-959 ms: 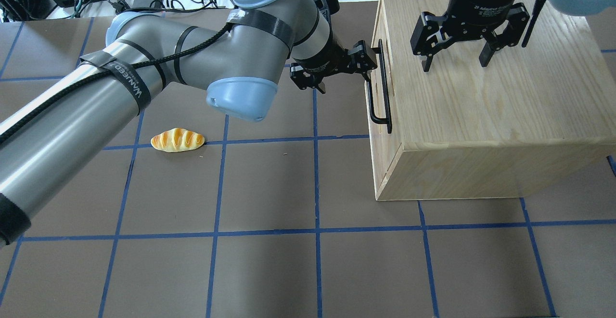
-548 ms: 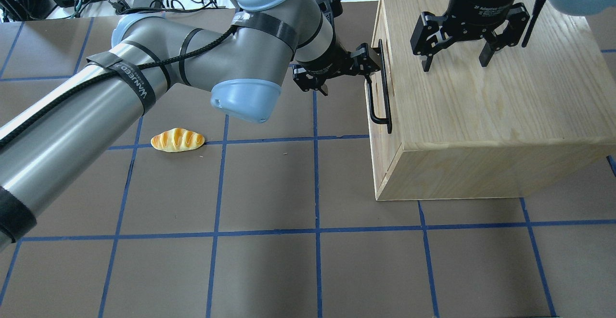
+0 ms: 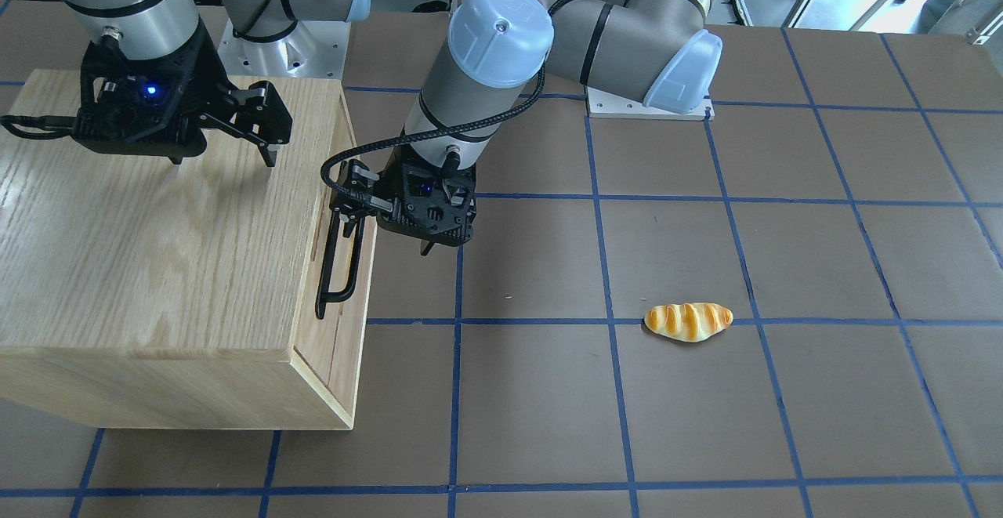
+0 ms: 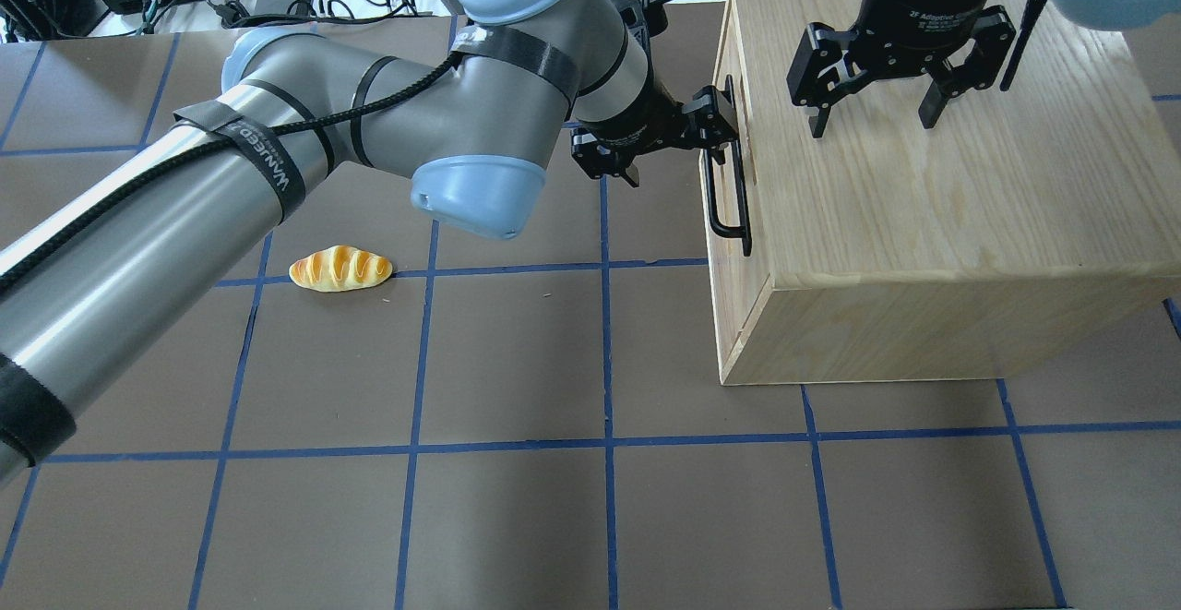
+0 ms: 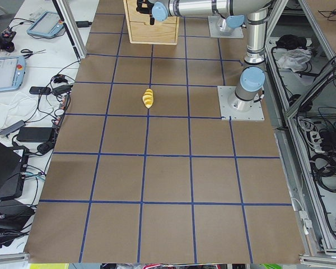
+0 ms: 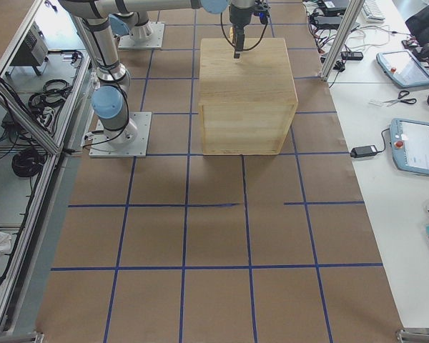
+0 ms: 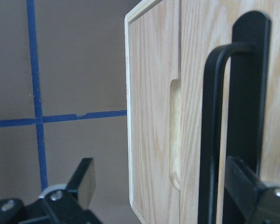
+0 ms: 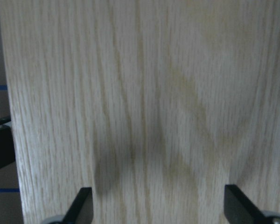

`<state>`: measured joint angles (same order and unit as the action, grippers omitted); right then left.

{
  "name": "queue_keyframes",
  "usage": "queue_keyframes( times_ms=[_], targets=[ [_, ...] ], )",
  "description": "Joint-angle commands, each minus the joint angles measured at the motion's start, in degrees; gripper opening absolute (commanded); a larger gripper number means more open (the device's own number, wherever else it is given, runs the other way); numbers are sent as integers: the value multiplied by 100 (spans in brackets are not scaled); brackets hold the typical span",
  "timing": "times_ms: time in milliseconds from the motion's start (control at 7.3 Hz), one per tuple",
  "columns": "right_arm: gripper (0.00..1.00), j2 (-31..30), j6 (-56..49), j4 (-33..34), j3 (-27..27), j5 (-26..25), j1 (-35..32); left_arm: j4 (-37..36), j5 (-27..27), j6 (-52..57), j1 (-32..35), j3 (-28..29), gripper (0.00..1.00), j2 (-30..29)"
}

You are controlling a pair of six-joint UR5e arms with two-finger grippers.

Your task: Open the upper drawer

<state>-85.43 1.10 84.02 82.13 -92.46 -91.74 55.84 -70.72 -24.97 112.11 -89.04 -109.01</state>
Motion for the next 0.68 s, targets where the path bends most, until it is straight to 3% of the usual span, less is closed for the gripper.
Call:
queue_keyframes(
  times_ms=[0,548],
  targets=[
    [100,0,4,0,-4,0,-2,-12,5,10,4,0,100,-15],
    [100,0,-5,0,-4,0,-2,-12,-91,247,-5,9,100,-59]
  ],
)
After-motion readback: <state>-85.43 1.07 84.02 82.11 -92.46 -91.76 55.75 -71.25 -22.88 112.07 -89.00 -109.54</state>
